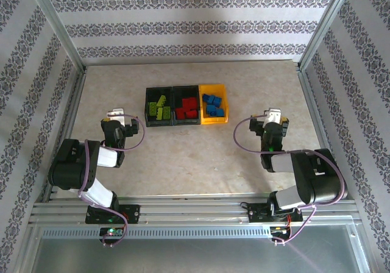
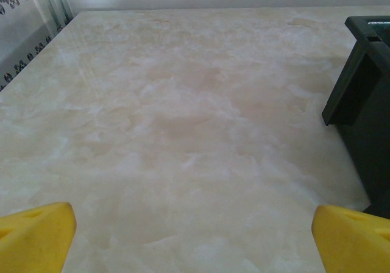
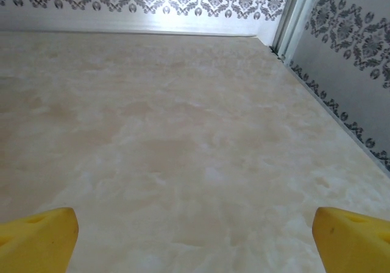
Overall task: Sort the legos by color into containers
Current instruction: Reset both arms
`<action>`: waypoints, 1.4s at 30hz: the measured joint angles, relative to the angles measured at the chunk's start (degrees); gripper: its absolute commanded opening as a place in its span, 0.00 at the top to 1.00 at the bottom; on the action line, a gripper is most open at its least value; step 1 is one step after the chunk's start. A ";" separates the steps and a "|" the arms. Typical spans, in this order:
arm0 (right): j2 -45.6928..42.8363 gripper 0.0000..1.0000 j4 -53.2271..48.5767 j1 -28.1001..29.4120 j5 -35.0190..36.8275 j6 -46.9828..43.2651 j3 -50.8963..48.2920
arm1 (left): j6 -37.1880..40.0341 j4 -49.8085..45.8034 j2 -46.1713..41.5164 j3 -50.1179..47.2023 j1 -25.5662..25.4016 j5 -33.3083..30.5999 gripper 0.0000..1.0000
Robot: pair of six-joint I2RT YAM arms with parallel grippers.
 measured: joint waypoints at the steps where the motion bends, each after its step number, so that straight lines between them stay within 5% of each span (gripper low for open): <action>1: 0.28 0.02 0.11 -0.50 -1.20 -0.02 0.44 | 0.00 0.00 0.00 0.00 0.00 0.00 0.00; 16: 4.26 0.02 -1.14 -7.63 -22.67 1.11 4.24 | 0.02 -0.02 0.00 0.07 0.00 0.02 0.00; 42: 4.26 0.02 -1.11 -6.36 -15.74 2.60 4.24 | 0.55 -0.46 0.00 1.44 0.00 4.22 0.00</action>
